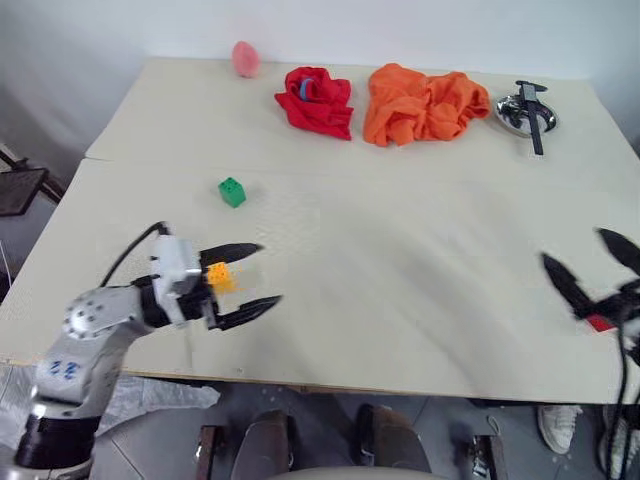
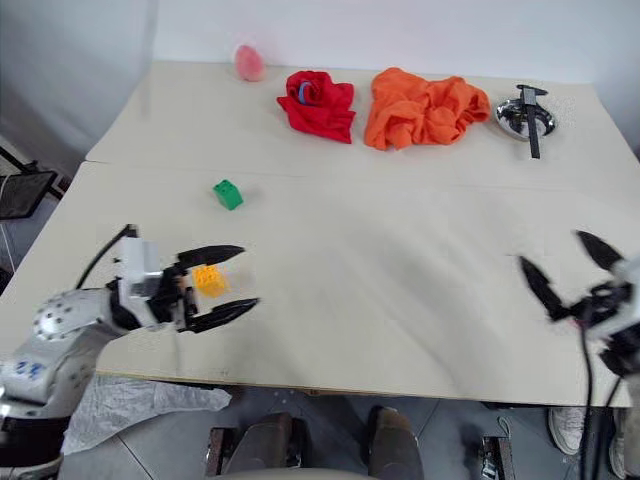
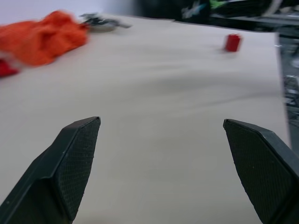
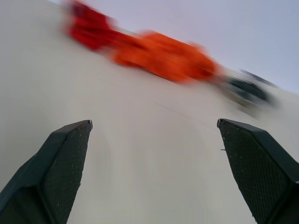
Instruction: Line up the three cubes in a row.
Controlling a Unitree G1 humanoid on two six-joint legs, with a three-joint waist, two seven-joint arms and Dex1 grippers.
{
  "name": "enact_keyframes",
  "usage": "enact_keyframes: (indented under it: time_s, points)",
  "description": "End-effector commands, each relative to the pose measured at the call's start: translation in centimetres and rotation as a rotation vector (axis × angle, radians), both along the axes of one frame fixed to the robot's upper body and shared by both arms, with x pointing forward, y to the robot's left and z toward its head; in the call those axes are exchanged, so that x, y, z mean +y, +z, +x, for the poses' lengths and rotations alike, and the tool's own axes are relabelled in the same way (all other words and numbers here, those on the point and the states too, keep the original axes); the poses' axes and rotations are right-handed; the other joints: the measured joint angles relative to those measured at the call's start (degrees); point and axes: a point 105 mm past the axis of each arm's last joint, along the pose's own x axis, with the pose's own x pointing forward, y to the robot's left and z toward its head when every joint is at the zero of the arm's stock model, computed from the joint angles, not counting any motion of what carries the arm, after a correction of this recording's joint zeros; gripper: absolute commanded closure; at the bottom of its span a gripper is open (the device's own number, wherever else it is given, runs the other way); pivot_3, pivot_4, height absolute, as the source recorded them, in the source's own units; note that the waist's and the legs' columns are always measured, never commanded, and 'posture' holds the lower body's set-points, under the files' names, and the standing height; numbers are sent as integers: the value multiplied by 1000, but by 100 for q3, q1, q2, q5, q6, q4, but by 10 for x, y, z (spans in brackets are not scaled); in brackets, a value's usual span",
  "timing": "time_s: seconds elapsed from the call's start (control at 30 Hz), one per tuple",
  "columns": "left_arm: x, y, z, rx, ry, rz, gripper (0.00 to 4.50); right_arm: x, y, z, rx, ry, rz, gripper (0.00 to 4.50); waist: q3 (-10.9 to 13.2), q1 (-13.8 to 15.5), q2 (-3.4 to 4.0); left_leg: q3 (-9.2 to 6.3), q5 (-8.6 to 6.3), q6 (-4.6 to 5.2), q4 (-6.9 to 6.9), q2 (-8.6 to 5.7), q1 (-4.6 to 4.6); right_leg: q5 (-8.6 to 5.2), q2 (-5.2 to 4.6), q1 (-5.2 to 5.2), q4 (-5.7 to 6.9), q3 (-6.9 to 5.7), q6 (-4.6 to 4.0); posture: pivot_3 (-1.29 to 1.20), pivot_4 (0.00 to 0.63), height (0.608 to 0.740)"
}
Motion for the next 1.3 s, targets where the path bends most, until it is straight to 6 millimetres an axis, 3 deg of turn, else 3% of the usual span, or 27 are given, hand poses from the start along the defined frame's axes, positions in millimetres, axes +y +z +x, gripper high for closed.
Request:
enact_keyframes:
  time_s: [0.03,0.13,0.2,0.4,0.5,0.73,0.87,1.3]
  points:
    - [-20,-13,2,2,-113,118,22,-49,-6,-38,-8,-255,-12,0,0,-8,0,1,0,0,0,0,0,0,4,0,-2,1,1,0,150,740]
    - [-30,-18,9,1,-132,138,22,-64,-24,-54,54,-329,63,0,-1,-93,2,31,0,0,-14,4,17,-2,10,-2,-10,29,7,0,150,740]
    - [-35,-22,14,3,-135,152,22,-63,-30,-55,92,-337,90,0,1,-162,-1,60,0,-1,-38,9,56,-3,19,6,-8,66,9,0,150,740]
    - [-40,-24,15,21,-161,137,22,-50,-1,-25,105,-348,279,0,-1,-319,3,70,2,-5,-73,19,99,-3,32,5,8,145,8,0,150,740]
    - [-40,-25,16,19,-167,139,22,-50,0,-11,264,-422,384,0,-2,-297,4,70,3,-5,-73,21,115,-4,32,-2,13,150,6,0,150,740]
    - [-49,-30,18,0,-196,162,22,-53,-10,12,580,-645,513,0,-2,-121,4,69,-1,3,-43,17,59,-3,27,-58,26,151,5,0,150,740]
    - [-49,-30,16,-6,-194,166,22,-56,-22,13,633,-729,557,0,-5,-8,9,92,-1,2,-10,16,-21,-2,33,-107,29,124,6,0,150,740]
    - [-46,-30,7,4,-173,166,22,-49,-48,19,693,-798,648,0,-5,-44,9,98,-1,1,-8,15,-20,1,34,-106,27,129,13,0,150,740]
